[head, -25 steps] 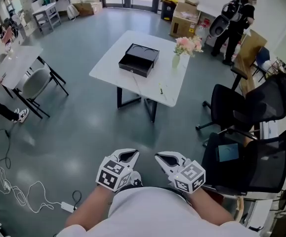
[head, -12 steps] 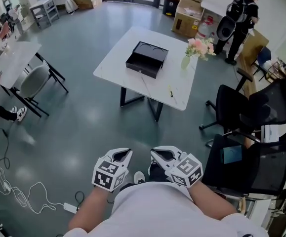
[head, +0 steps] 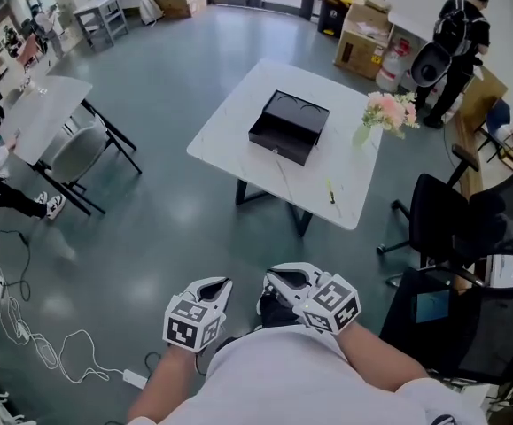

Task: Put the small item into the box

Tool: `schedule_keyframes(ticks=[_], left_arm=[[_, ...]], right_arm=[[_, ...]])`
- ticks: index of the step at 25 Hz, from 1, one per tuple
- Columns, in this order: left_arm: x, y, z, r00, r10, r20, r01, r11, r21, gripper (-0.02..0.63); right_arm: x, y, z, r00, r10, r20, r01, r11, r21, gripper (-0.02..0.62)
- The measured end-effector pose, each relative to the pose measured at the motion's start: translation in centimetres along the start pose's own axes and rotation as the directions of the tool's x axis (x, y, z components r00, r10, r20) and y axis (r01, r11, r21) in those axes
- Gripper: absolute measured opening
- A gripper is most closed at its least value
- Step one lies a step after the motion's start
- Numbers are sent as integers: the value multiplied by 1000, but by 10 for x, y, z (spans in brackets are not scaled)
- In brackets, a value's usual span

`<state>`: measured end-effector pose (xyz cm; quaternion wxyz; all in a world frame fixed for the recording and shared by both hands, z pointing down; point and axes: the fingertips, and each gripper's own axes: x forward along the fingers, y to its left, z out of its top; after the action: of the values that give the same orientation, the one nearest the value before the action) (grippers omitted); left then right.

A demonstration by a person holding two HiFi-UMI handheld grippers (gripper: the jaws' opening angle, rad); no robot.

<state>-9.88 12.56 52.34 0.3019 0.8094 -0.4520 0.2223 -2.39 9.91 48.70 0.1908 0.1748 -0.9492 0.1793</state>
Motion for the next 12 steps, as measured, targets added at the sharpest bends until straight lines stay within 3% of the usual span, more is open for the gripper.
schedule_keyframes(ticks=[6, 12], left_arm=[[44, 32, 64, 1000, 12, -26, -10, 999, 43, 17], [101, 43, 117, 996, -34, -82, 44, 992, 117, 17]], right_arm=[[24, -69, 37, 1000, 7, 21, -7, 1000, 9, 15], [28, -154, 45, 997, -80, -3, 80, 995, 61, 15]])
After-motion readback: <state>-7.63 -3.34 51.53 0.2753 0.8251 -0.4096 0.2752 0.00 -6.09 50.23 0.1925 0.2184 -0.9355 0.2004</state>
